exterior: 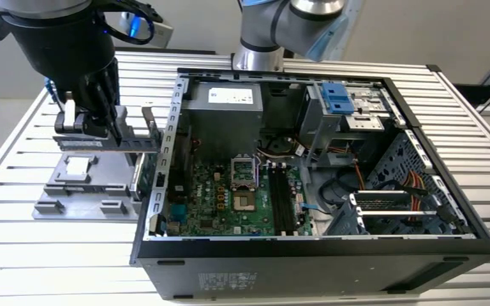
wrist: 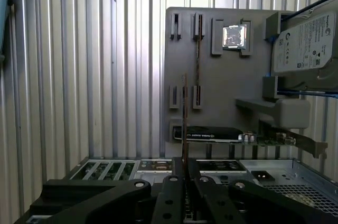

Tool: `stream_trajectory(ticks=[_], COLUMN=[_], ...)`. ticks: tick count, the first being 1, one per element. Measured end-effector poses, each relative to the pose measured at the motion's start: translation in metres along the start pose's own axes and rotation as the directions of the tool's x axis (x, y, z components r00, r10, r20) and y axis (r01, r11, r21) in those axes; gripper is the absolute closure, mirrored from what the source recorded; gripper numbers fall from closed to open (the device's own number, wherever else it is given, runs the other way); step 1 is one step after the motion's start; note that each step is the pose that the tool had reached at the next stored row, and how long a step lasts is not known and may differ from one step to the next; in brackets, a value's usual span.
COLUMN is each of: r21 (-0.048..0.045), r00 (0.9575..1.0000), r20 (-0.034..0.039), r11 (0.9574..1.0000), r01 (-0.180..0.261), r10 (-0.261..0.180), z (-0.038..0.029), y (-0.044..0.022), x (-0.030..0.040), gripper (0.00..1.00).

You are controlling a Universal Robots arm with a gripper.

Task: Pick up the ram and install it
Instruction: 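Pick up the ram and move it above insertion slot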

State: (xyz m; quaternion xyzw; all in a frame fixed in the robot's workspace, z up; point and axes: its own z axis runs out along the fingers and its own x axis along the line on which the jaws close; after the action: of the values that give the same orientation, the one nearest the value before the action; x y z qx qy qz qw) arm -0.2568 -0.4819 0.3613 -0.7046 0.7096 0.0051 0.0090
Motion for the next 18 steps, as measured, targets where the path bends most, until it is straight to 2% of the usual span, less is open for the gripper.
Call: stream_trajectory(ticks=[10,15,18], r21=[0.0001,0.0,0.0007], r00=[1.0,1.0,1.0], r20=[0.0001,0.0,0.0003], r11=[1.0,1.0,1.0], r01=[0.0,0.0,0.001], r10=[0.0,0.0,-0.001], z=[0.0001,-0.0002,-0.0071], y=[-0.0075,-0.0081,-0.0085], x=[0.0,-0.0001,-0.0001], gripper=[1.0,1.0,1.0])
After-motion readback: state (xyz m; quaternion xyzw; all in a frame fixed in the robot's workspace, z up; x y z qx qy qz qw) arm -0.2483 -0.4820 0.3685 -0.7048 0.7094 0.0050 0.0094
